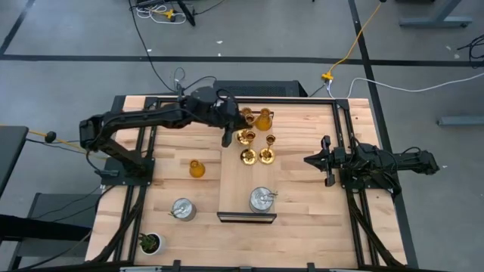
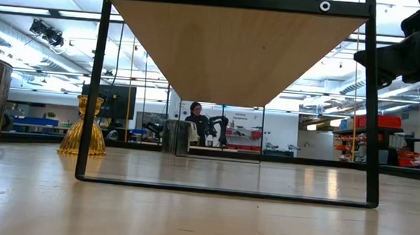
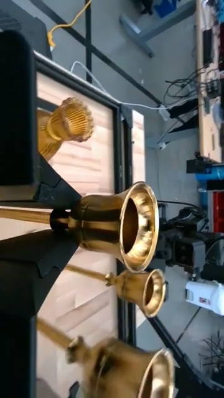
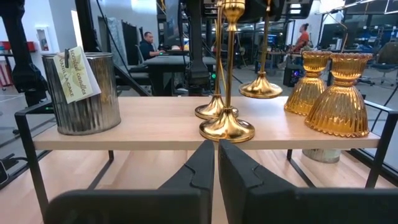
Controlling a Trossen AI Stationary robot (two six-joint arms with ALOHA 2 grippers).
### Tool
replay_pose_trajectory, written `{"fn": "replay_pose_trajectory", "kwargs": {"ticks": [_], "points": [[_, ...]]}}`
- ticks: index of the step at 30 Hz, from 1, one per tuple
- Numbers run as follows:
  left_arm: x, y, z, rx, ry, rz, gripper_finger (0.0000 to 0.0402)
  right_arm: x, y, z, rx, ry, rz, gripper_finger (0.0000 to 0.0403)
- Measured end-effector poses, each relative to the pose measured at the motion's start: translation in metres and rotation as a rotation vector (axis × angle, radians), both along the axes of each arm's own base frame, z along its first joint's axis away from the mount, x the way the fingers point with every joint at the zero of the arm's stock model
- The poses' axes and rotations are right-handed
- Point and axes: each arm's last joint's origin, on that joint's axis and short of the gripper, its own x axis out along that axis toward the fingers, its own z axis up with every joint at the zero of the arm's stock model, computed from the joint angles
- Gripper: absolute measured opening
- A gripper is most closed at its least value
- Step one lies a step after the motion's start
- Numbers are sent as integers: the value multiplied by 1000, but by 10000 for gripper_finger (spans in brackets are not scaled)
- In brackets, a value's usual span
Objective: Pick & Place candle stick holders
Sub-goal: Move the candle holder to the middle of the shelf aligned with the other candle holder
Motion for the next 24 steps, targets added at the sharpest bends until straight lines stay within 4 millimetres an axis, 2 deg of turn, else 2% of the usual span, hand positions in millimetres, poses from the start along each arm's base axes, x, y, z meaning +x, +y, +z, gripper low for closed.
{"fn": "replay_pose_trajectory", "kwargs": {"ticks": [15, 24], "points": [[-28, -8, 15, 29, 82, 48, 52, 0, 0, 0, 0, 0, 3, 27], [-49, -15, 7, 14, 84, 61, 52, 0, 0, 0, 0, 0, 3, 27]]}}
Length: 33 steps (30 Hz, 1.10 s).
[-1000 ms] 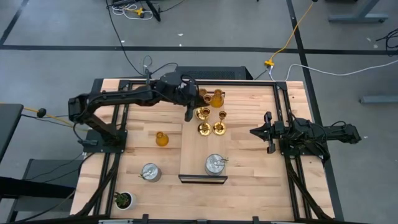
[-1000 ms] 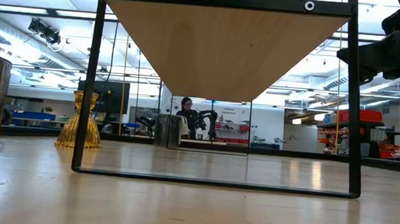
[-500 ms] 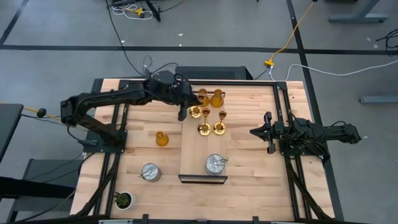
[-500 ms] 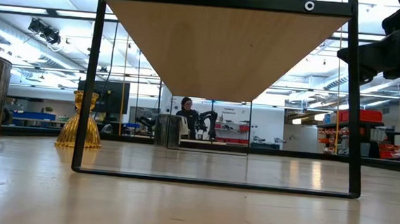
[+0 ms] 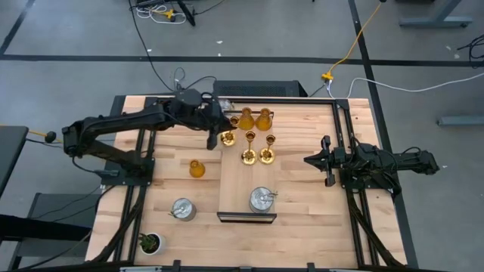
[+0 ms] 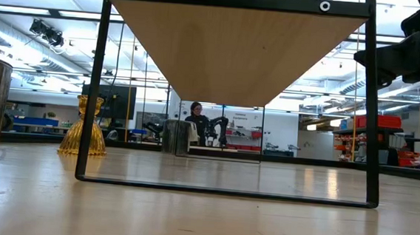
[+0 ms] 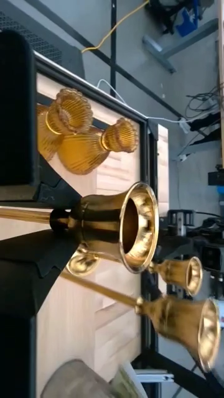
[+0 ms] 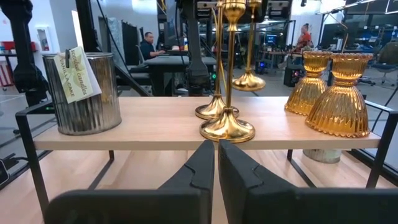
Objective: Pick & Place candle stick holders
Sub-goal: Move the candle holder to the middle of the shelf aligned with the other candle holder
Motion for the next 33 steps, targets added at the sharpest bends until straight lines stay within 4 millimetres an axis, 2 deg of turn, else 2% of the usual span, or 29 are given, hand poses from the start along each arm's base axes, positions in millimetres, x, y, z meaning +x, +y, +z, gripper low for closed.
{"fn": "replay_pose_trajectory", "kwargs": {"ticks": [8, 15, 33], "points": [[-11, -12, -1, -19, -9, -7, 52, 0, 0, 0, 0, 0, -2, 27], [-7, -25, 2, -51, -35, -53, 52, 0, 0, 0, 0, 0, -3, 27], [-5, -34, 2, -25, -30, -70, 53, 0, 0, 0, 0, 0, 0, 27]]}}
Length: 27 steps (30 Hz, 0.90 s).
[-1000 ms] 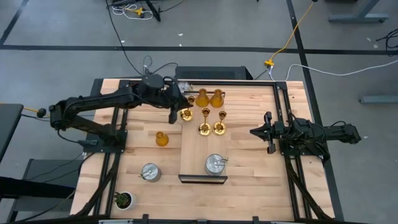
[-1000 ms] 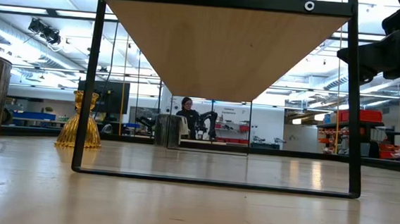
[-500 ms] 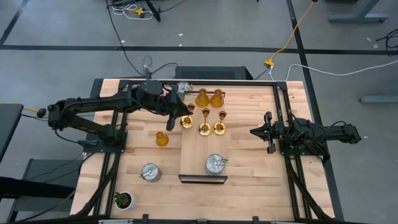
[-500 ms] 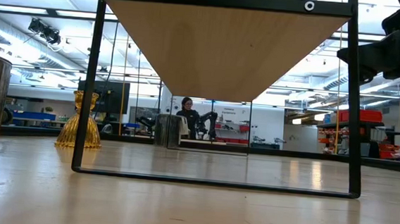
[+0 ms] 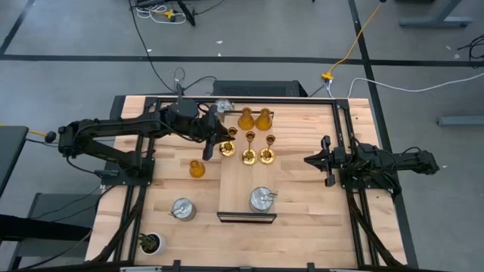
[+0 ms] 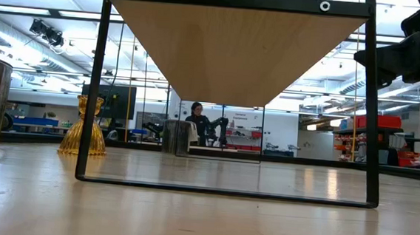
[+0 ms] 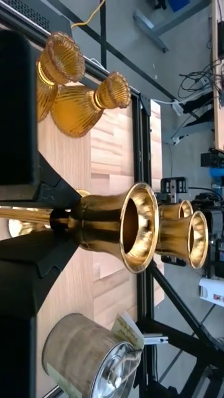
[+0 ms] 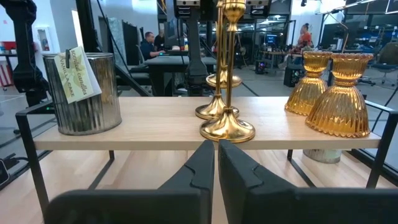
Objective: Pick & Place candle stick holders
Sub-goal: Move the candle holder to the middle of the shelf aligned with the other candle holder
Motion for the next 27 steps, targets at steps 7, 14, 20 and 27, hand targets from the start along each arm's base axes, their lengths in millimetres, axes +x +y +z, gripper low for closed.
{"fn": "replay_pose_trajectory", "kwargs": {"ticks": [7, 14, 20, 27], "points": [[2, -9, 0, 12, 0, -41, 53, 0, 0, 0, 0, 0, 0, 27], [2, -12, 0, 32, -1, -56, 53, 0, 0, 0, 0, 0, 0, 27], [-1, -12, 5, 40, -26, -56, 53, 0, 0, 0, 0, 0, 0, 27], [-9, -12, 16, 66, -78, 2, 53, 0, 0, 0, 0, 0, 0, 27]]}}
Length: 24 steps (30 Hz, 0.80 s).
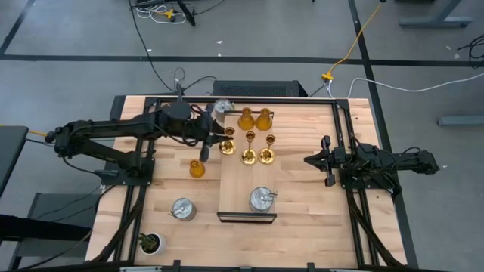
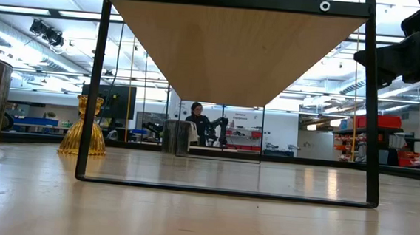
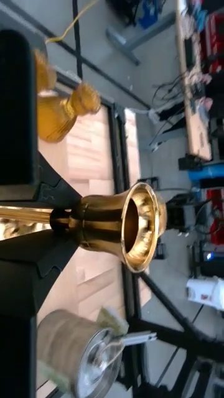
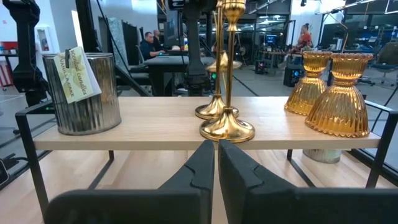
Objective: Pick & Place candle stick holders
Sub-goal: Move the candle holder to the middle of the shelf aligned with the other candle holder
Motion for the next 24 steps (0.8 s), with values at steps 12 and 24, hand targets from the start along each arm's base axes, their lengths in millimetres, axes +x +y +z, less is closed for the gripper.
{"fn": "replay_pose_trajectory", "kwargs": {"ticks": [12, 24], "points": [[-4, -1, 4, -7, -11, 14, 53, 0, 0, 0, 0, 0, 0, 27], [-12, -1, -10, -43, -92, 39, 53, 0, 0, 0, 0, 0, -1, 27]]}}
